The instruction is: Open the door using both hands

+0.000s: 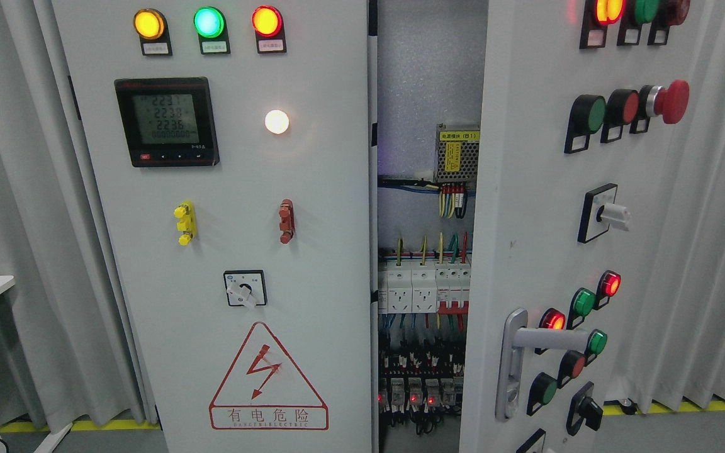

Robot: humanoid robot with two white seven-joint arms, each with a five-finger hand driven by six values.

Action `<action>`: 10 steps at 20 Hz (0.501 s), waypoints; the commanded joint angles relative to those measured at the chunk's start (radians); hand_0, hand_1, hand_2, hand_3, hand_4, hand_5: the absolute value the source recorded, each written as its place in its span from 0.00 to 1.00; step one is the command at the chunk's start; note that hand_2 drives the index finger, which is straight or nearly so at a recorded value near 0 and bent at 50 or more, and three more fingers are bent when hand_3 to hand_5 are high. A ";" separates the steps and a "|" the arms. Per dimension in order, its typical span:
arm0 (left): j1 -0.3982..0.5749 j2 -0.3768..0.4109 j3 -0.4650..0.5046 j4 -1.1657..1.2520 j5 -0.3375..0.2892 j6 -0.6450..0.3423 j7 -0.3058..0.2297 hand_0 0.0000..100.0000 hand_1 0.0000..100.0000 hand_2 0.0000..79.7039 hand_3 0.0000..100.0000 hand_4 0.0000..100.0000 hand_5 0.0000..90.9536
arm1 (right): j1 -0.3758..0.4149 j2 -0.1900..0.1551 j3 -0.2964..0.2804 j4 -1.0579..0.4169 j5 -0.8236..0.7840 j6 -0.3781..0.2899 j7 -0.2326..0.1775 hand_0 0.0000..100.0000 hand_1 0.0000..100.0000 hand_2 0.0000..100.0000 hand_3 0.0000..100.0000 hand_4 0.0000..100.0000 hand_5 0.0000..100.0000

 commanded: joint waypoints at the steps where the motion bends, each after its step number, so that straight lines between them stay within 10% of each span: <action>1: 0.037 0.362 -0.148 -0.697 0.165 -0.006 -0.007 0.29 0.00 0.04 0.03 0.03 0.00 | -0.021 -0.005 -0.010 0.020 0.000 0.000 0.001 0.22 0.00 0.00 0.00 0.00 0.00; 10: -0.148 0.472 -0.236 -0.897 0.221 -0.001 -0.008 0.29 0.00 0.04 0.03 0.03 0.00 | -0.021 -0.005 -0.010 0.020 0.000 0.000 0.001 0.22 0.00 0.00 0.00 0.00 0.00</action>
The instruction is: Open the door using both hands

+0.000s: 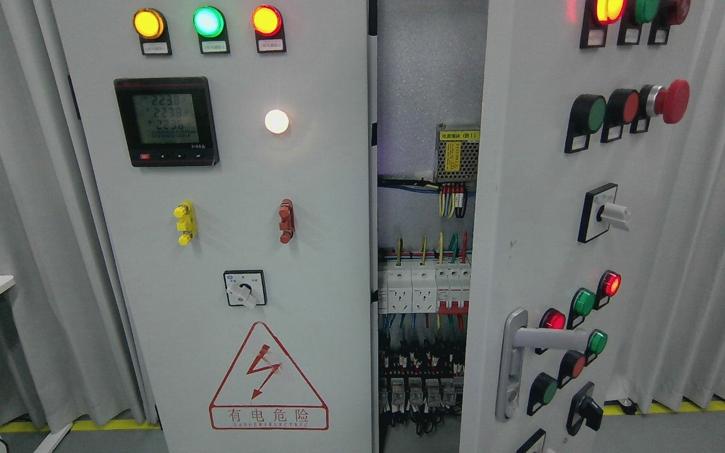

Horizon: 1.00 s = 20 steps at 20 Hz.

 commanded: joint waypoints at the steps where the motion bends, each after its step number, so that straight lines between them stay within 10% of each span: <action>1: -0.126 0.203 -0.129 -0.415 0.076 0.010 0.000 0.29 0.00 0.04 0.03 0.03 0.00 | -0.021 -0.005 -0.001 0.028 0.000 0.000 0.000 0.22 0.00 0.00 0.00 0.00 0.00; 7: -0.339 0.185 -0.140 -0.435 0.253 0.159 0.010 0.29 0.00 0.04 0.03 0.03 0.00 | -0.021 -0.005 0.000 0.028 0.000 0.000 0.000 0.22 0.00 0.00 0.00 0.00 0.00; 13: -0.501 -0.018 -0.097 -0.427 0.418 0.522 0.105 0.29 0.00 0.04 0.03 0.03 0.00 | -0.021 -0.005 -0.001 0.028 0.000 0.000 0.000 0.22 0.00 0.00 0.00 0.00 0.00; 20: -0.715 -0.050 -0.080 -0.407 0.534 0.581 0.106 0.29 0.00 0.04 0.03 0.03 0.00 | -0.021 -0.005 -0.001 0.028 0.000 0.000 0.000 0.22 0.00 0.00 0.00 0.00 0.00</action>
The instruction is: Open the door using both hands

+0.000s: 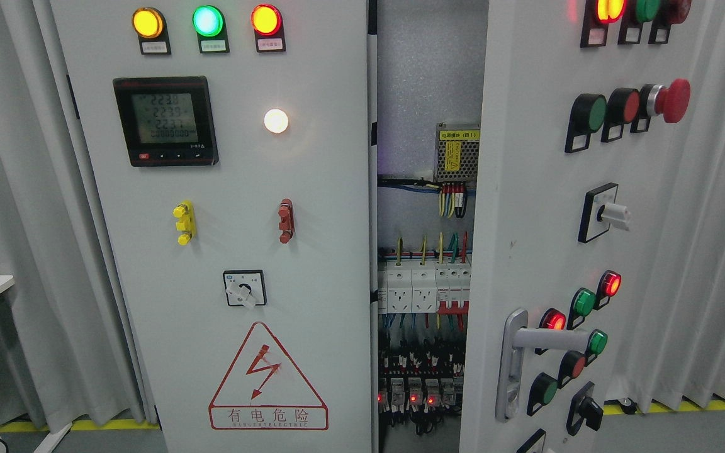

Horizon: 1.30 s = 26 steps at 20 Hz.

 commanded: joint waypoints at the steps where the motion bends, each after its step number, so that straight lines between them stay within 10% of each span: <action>1: -0.203 -0.074 0.007 -0.047 0.119 0.043 0.003 0.29 0.00 0.04 0.03 0.03 0.00 | -0.021 -0.005 0.005 0.033 0.000 0.001 0.000 0.22 0.00 0.00 0.00 0.00 0.00; 7: -0.275 -0.143 0.087 -0.007 0.222 0.109 0.003 0.29 0.00 0.04 0.03 0.03 0.00 | -0.021 -0.005 0.004 0.033 0.000 0.001 0.000 0.22 0.00 0.00 0.00 0.00 0.00; 26: -0.722 -0.403 0.114 0.352 0.228 0.237 0.003 0.29 0.00 0.04 0.03 0.03 0.00 | -0.020 -0.005 0.004 0.033 0.000 0.001 0.000 0.22 0.00 0.00 0.00 0.00 0.00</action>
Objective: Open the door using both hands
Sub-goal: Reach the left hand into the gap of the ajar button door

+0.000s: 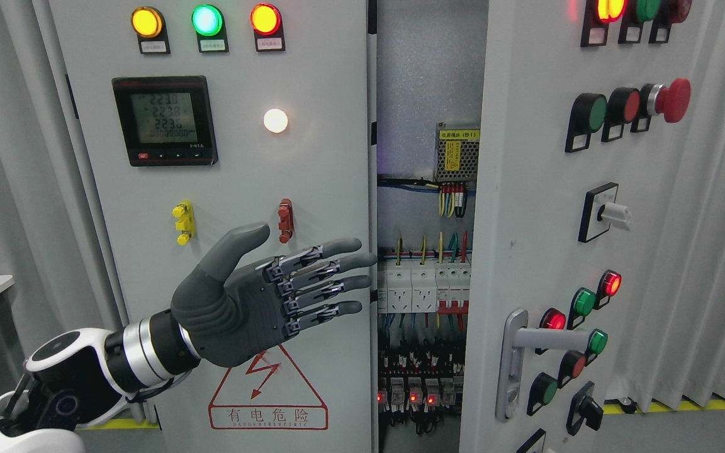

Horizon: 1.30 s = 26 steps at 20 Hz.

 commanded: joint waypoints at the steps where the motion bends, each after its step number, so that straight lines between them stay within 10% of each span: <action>1: -0.112 -0.161 0.011 0.173 0.007 0.026 -0.003 0.29 0.00 0.04 0.03 0.03 0.00 | -0.021 -0.005 0.005 0.034 0.000 0.001 0.000 0.22 0.00 0.00 0.00 0.00 0.00; 26: -0.386 -0.086 -0.465 0.257 0.221 -0.184 -0.004 0.29 0.00 0.04 0.03 0.03 0.00 | -0.021 -0.005 0.005 0.034 0.000 0.001 0.000 0.22 0.00 0.00 0.00 0.00 0.00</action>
